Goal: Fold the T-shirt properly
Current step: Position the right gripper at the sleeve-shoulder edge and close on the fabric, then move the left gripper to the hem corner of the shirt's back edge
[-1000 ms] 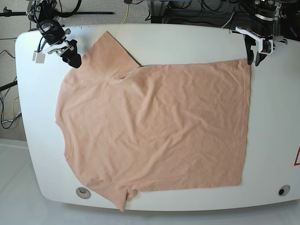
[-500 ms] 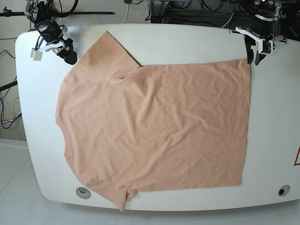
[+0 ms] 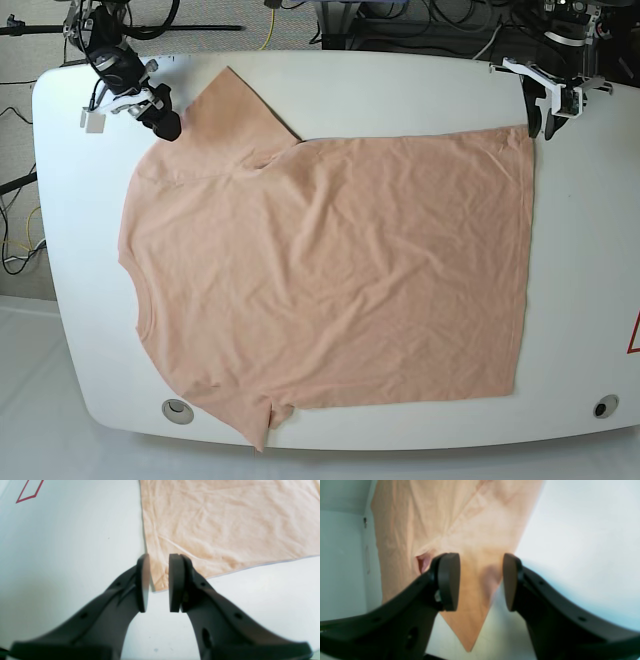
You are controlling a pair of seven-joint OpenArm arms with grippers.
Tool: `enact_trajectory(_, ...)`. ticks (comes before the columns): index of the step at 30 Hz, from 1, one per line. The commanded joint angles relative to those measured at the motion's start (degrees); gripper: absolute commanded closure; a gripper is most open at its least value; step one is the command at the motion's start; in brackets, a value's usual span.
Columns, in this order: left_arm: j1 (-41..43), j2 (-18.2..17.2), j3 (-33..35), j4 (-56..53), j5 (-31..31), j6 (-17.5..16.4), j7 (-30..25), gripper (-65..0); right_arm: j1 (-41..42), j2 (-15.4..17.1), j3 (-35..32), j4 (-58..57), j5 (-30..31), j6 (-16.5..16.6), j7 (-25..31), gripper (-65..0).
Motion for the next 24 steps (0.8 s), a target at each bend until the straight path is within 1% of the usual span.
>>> enact_trajectory(1,0.62,-0.55,-0.57,1.08,-0.33,0.47,-1.80,-11.8,0.19,0.34,0.00,0.66,0.96,0.92,0.65,-27.4)
enact_trajectory(7,0.63,-0.44,-0.47,0.93,-0.44,0.47,-1.74,-11.8,0.16,0.31,-1.35,0.36,0.78,1.23,0.45,-27.2)
enact_trajectory(9,0.58,-0.44,-0.29,0.68,-0.34,0.29,-2.02,-12.0,-0.14,0.32,-1.13,-0.08,0.22,0.68,0.31,-27.2)
enact_trajectory(17,0.54,-0.41,-0.59,0.57,-0.74,0.33,-1.61,-12.4,-0.09,0.35,-1.23,-0.30,0.13,0.69,0.14,-27.1)
enact_trajectory(24,0.29,-0.21,-3.81,0.11,-5.82,0.08,0.96,-13.4,-0.08,0.28,-0.90,0.22,0.52,0.30,-0.36,-27.3)
